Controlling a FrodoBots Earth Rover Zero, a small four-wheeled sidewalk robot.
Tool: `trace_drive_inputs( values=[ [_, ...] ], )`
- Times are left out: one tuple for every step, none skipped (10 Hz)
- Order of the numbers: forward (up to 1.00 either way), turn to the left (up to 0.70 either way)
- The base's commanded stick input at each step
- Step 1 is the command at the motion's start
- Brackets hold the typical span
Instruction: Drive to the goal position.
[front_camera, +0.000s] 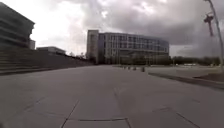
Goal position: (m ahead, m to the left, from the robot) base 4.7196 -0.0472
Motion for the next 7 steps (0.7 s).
trace_drive_inputs(
  values=[
    [0.70, 0.00],
    [0.70, 0.00],
    [0.70, 0.00],
    [0.70, 0.00],
    [0.70, 0.00],
    [0.70, 0.00],
    [0.70, 0.00]
  ],
)
